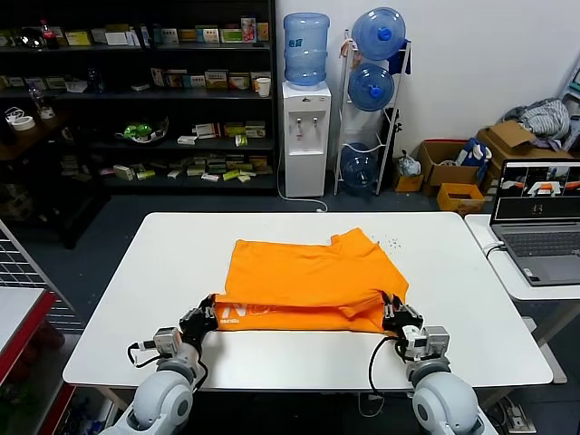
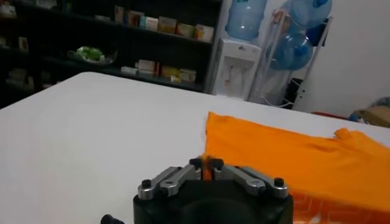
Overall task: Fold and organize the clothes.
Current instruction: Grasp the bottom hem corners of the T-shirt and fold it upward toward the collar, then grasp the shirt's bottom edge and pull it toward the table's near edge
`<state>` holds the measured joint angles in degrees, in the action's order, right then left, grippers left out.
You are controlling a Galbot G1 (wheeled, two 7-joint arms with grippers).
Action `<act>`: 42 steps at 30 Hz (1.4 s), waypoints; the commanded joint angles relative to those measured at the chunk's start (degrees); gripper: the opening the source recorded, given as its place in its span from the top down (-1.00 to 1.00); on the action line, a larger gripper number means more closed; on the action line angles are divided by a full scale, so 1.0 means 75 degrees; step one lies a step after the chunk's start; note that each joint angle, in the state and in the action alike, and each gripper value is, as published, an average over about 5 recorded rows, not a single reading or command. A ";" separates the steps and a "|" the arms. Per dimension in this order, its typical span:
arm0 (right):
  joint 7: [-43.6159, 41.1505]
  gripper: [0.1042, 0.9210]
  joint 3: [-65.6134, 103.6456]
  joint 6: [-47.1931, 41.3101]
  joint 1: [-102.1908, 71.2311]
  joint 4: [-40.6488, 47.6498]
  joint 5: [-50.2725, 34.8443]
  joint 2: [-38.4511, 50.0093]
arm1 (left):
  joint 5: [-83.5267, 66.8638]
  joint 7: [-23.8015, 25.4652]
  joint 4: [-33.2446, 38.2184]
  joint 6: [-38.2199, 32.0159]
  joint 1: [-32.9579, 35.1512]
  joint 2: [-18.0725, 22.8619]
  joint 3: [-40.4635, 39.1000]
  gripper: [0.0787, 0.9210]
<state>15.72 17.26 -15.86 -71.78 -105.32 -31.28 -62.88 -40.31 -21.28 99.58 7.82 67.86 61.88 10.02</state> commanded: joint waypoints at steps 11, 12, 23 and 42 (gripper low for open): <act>-0.0657 -0.60 0.0555 0.0050 -0.1477 -0.0556 0.0764 0.0835 | 0.0250 0.0213 0.0704 0.0092 0.1365 -0.0356 0.0253 -0.25; -0.0747 -0.65 0.0643 0.0070 -0.1690 -0.0584 0.0797 0.0909 | 0.0245 0.0274 0.0721 0.0092 0.1570 -0.0372 0.0282 -0.31; -0.1175 -0.76 0.0837 -0.0215 -0.2114 -0.0441 0.0325 0.0992 | 0.0109 0.0536 0.0364 0.0093 0.1600 -0.0229 0.0354 -0.76; -0.1206 -0.64 0.0587 -0.0250 -0.1253 0.0327 0.0236 0.0883 | 0.0180 0.0435 -0.0283 0.0097 0.0753 0.0008 0.0251 -0.77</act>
<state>7.00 21.60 -17.67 -81.65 -103.78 -29.36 -56.32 -38.96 -18.09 98.38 8.38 74.44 61.87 11.99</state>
